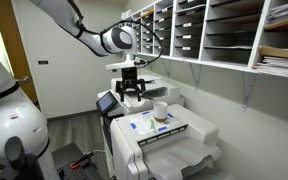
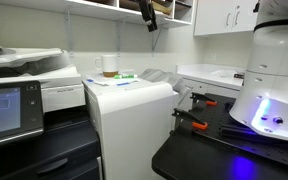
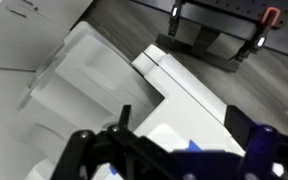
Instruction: Put the marker inside the mug cup
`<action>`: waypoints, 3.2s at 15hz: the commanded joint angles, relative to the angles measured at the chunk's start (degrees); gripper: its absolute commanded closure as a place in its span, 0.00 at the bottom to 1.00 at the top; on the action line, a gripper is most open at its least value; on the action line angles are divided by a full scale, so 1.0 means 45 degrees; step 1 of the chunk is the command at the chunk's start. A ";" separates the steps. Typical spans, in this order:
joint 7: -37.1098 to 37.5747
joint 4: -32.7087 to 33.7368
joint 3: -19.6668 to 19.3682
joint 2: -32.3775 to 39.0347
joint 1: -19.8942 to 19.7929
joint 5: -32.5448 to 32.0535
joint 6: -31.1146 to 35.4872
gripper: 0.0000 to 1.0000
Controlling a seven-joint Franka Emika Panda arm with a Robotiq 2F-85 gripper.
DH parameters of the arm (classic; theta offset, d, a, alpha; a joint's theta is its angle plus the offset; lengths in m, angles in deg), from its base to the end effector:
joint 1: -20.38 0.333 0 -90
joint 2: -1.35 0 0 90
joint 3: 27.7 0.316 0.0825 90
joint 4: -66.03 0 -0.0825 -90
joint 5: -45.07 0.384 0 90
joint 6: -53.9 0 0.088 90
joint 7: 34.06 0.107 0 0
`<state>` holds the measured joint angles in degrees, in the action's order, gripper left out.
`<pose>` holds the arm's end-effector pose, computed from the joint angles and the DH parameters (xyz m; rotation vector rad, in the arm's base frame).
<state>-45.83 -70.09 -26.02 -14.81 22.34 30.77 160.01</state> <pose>0.4266 0.0079 0.4164 2.8491 0.5268 -0.3764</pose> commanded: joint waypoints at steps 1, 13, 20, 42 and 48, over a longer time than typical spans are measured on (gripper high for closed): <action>-0.2855 0.0799 -0.0849 0.1582 0.0015 0.0597 0.0076 0.00; -0.6657 0.3468 -0.0545 0.5947 -0.0733 0.1129 0.2541 0.00; -0.7245 0.3319 -0.0266 0.6783 -0.1328 0.2220 0.4354 0.00; -0.6685 0.4539 0.0680 0.9305 -0.1604 0.2629 0.5682 0.47; -0.6402 0.4745 0.0558 0.9436 -0.1443 0.1954 0.5618 0.92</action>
<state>-76.31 -49.21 -23.74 27.01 15.76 41.22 184.36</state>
